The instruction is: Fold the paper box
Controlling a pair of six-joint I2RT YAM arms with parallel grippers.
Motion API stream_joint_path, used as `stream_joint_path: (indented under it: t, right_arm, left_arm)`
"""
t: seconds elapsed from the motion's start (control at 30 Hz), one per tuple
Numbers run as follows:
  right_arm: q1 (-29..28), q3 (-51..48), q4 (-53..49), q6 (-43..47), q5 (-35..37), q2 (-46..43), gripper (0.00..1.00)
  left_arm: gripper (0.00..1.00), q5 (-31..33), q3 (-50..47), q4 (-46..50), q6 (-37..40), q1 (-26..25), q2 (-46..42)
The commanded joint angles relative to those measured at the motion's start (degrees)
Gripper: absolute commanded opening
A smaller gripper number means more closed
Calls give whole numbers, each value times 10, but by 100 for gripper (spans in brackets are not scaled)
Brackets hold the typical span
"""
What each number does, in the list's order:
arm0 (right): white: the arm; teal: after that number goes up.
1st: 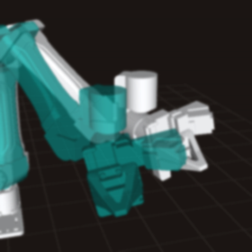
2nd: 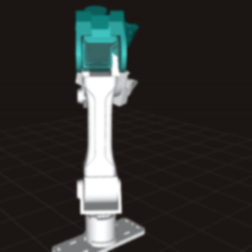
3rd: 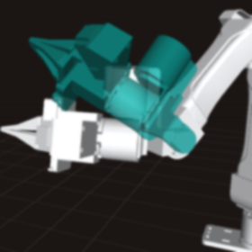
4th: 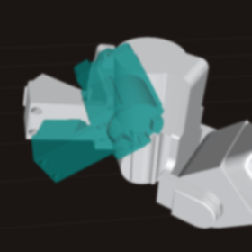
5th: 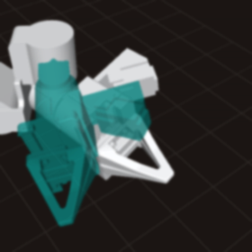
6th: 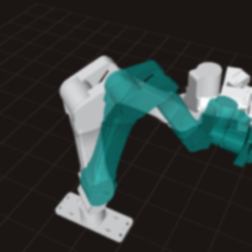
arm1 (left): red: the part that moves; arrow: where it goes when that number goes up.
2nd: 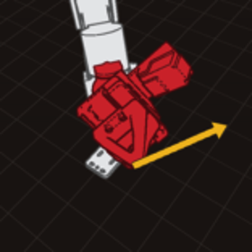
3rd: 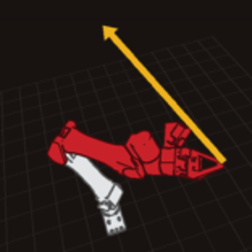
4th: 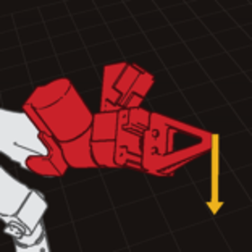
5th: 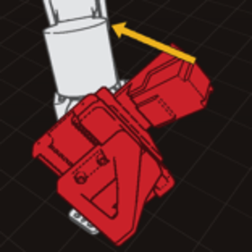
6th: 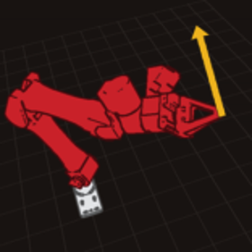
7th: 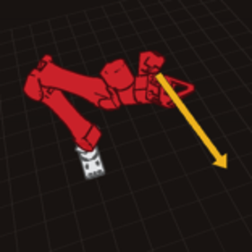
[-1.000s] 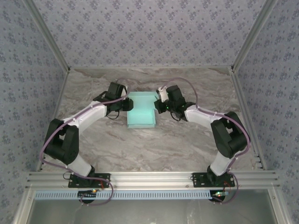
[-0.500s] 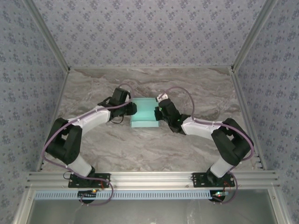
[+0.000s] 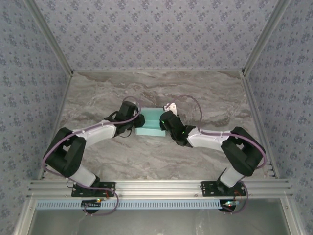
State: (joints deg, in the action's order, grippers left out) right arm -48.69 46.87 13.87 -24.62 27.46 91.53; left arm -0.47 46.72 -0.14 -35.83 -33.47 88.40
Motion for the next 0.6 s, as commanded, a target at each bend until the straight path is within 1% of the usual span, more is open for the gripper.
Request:
stream_joint_path:
  t: [0.0, 0.1, 0.23, 0.3, 0.47, 0.5, 0.57]
  right_arm:
    - [-13, 38, -26, -31, -18, -13, 17]
    - [-8, 66, -67, -48, -18, -10, 22]
    - [-3, 84, -93, -71, -36, -6, 22]
    - [-4, 78, -89, -81, -43, -6, 19]
    - [-9, 43, -89, -109, -38, -9, 18]
    - [-9, 38, -93, -110, -37, -12, 18]
    - [-9, 29, -101, -110, -36, -20, 22]
  left_arm:
    - [29, -9, -12, -4, -10, -13, -14]
    - [29, 10, -21, -11, -11, -14, -25]
    - [29, 24, -29, -24, -8, -16, -31]
    - [29, 30, -31, -28, -8, -19, -29]
    - [29, 66, -32, -35, -3, -43, -27]
    - [29, 79, -32, -34, -1, -49, -26]
    - [29, 107, -32, -32, -2, -58, -25]
